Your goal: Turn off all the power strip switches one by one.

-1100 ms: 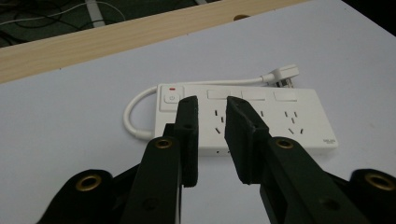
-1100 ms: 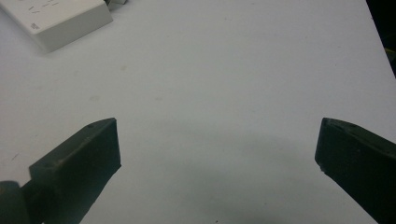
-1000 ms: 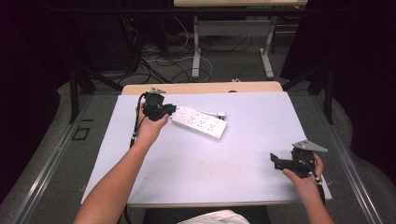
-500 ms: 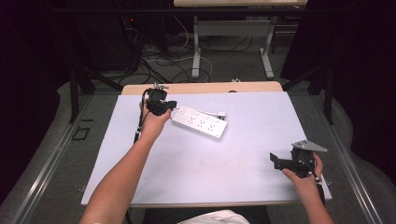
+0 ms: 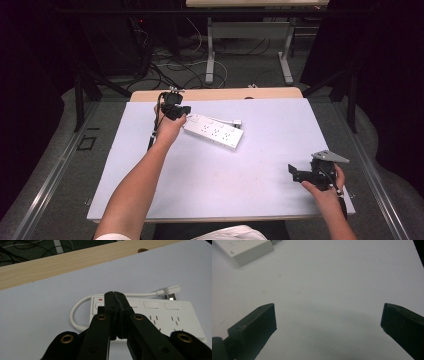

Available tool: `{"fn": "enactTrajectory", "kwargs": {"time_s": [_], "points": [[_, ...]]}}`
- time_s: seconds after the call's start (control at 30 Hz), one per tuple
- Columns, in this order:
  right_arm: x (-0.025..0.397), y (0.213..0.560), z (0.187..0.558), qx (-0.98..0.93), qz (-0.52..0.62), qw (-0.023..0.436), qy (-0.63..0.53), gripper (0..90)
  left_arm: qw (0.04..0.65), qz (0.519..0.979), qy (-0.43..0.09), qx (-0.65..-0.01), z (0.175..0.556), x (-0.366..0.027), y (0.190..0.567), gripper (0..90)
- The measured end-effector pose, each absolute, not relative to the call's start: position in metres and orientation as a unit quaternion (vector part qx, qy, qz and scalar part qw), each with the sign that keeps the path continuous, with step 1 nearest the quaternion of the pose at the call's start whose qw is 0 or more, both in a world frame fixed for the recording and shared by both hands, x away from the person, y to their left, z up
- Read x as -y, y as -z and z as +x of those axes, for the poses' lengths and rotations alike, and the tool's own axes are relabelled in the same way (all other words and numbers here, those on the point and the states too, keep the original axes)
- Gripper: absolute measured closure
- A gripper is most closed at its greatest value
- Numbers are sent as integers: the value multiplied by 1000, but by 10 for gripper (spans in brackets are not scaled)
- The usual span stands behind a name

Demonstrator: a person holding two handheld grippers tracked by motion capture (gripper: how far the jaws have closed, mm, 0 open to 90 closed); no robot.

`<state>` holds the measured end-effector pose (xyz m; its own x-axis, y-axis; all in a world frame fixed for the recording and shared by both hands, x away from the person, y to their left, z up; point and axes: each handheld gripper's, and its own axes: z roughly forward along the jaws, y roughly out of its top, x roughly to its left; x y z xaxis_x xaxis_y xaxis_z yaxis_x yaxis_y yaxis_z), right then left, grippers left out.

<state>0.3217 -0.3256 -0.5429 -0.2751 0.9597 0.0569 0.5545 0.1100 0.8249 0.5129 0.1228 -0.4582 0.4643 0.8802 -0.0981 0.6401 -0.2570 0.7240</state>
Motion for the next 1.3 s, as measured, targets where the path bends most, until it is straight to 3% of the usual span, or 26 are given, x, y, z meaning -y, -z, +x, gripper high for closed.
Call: {"fn": "enactTrajectory", "kwargs": {"time_s": [1.3], "points": [[329,543,323,-692,550,240,-402,0,285,788,-150,-524,564,-89,498,900]]}}
